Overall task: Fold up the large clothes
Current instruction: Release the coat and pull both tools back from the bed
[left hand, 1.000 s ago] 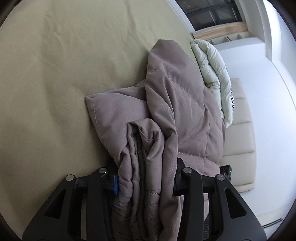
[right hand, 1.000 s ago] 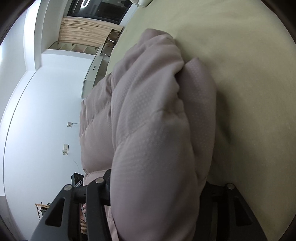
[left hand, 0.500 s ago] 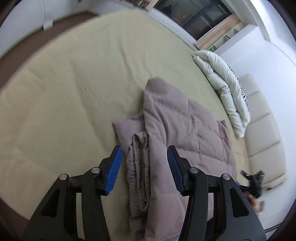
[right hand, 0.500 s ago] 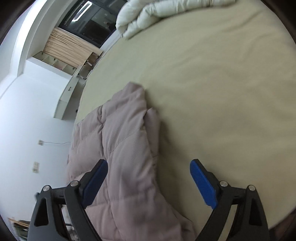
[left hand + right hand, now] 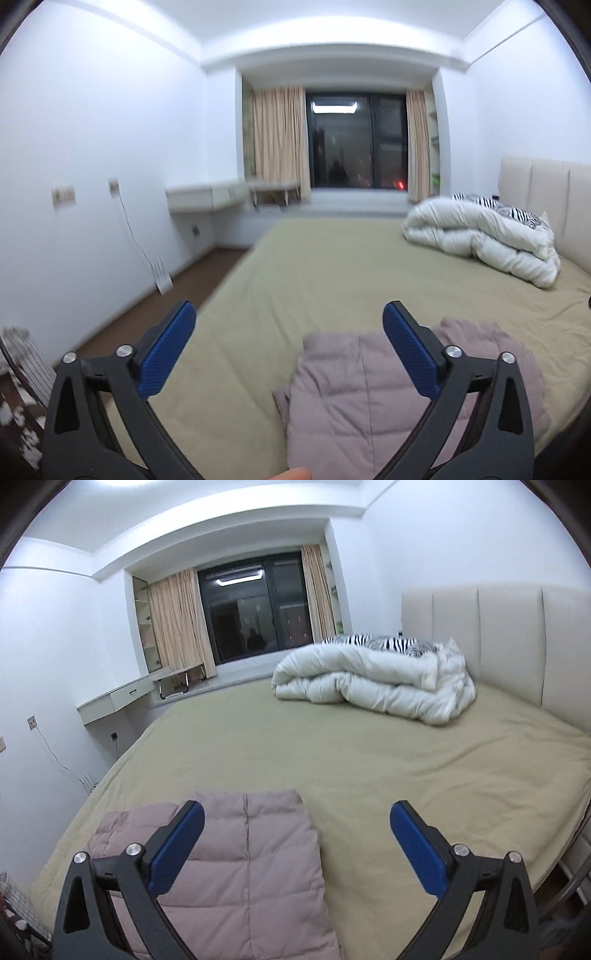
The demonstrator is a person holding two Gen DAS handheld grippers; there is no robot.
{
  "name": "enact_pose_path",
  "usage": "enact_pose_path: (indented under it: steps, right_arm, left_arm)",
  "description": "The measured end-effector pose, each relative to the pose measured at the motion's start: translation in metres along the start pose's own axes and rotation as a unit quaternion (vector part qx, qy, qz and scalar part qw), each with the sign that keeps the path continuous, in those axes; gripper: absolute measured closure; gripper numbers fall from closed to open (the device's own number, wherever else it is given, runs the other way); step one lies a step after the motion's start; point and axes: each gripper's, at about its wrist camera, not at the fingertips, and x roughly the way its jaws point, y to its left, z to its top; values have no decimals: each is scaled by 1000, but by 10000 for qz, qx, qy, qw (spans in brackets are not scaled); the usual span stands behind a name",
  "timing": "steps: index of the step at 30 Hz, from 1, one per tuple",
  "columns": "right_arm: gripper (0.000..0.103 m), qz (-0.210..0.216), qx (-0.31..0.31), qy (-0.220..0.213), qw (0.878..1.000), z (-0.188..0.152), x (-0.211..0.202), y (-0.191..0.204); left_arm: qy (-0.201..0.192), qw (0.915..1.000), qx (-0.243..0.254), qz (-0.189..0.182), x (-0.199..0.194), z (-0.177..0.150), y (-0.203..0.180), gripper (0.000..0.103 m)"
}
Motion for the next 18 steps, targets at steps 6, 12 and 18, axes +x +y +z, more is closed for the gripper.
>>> enact_pose_path:
  steps: [6, 12, 18]
  right_arm:
    - [0, -48, -304, -392, 9988, 36, -36, 38]
    - [0, -170, -563, 348, 9977, 41, -36, 69]
    - [0, -215, -513, 1136, 9920, 11, -24, 87]
  left_arm:
    - [178, 9998, 105, -60, -30, 36, -19, 0]
    - [978, 9943, 353, -223, -20, 27, -53, 0]
    - [2044, 9778, 288, -357, 13, -16, -66, 0]
